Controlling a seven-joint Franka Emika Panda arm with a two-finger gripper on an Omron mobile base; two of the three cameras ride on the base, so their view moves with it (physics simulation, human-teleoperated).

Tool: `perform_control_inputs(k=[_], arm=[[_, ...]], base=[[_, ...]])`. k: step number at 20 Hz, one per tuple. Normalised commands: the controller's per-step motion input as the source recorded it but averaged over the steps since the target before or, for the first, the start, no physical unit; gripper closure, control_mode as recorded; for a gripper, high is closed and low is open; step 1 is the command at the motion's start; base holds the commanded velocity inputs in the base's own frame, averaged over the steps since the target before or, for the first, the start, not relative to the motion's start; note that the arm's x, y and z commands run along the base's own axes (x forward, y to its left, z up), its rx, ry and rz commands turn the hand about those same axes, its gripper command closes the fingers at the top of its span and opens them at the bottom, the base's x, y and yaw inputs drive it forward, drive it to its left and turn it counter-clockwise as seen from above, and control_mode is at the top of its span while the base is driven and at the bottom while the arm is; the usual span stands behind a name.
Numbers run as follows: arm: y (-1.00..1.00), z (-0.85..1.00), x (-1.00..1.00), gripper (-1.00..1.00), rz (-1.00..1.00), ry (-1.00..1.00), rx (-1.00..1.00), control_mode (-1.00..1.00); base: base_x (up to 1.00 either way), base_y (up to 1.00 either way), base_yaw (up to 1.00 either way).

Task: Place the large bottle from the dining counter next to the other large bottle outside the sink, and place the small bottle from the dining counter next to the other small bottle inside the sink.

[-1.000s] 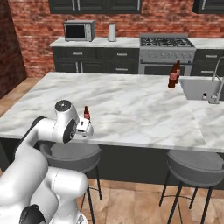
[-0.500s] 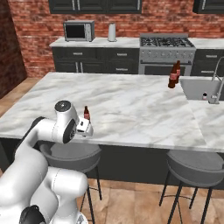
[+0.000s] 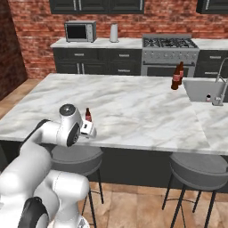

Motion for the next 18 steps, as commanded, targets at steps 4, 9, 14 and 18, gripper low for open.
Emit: perform_control_inputs(k=[4, 9, 14, 18], arm=[[0.00, 0.00, 0.48, -1.00, 0.07, 0.00, 0.00, -1.00], [0.01, 0.00, 0.50, -1.00, 0.09, 0.00, 0.00, -1.00], [0.11, 0.00, 0.45, -1.00, 0.09, 0.00, 0.00, -1.00], [0.17, 0.00, 0.43, -1.00, 0.10, 0.00, 0.00, -1.00]], base=[[0.00, 0.00, 0.00], [0.00, 0.00, 0.00], [0.00, 0.00, 0.00], [0.00, 0.00, 0.00]])
